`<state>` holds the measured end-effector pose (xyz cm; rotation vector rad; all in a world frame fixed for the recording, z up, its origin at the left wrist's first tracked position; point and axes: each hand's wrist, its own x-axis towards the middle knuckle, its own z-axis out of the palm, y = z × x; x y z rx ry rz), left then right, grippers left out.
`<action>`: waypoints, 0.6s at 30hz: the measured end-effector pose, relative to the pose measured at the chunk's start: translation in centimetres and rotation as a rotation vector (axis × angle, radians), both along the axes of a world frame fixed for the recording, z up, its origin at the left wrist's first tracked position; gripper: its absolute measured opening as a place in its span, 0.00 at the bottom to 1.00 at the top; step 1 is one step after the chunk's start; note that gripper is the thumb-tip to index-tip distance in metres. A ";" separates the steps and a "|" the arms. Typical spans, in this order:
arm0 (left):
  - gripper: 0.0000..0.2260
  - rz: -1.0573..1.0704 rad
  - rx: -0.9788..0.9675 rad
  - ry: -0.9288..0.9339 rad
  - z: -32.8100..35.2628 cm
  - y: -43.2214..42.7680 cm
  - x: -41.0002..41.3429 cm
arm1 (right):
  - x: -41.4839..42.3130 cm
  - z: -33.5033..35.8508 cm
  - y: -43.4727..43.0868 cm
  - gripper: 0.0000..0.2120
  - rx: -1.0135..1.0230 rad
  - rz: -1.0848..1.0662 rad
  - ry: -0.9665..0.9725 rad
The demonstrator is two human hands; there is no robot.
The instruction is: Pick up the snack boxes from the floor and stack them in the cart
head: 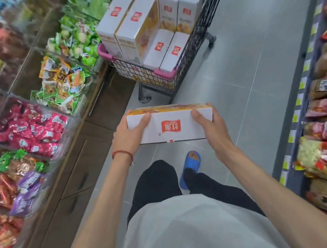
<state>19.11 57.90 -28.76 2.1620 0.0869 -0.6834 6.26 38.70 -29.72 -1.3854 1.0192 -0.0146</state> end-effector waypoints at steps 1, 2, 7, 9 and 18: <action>0.24 0.021 -0.007 -0.005 0.3 -1.3 0.6 | 1.0 0.2 -1.3 0.29 -0.014 -0.006 0.001; 0.26 0.038 -0.002 -0.008 0.4 -2.3 1.4 | 1.9 0.6 -2.5 0.31 -0.024 -0.011 0.007; 0.31 0.080 0.082 -0.075 0.9 -6.6 6.1 | 7.6 1.3 -7.7 0.14 -0.049 0.052 0.028; 0.31 0.110 0.096 -0.088 0.6 -7.9 8.3 | 10.5 1.5 -9.6 0.11 -0.069 0.076 0.023; 0.33 0.289 0.082 -0.094 0.4 -13.3 17.8 | 23.7 2.7 -16.3 0.27 -0.170 0.214 0.013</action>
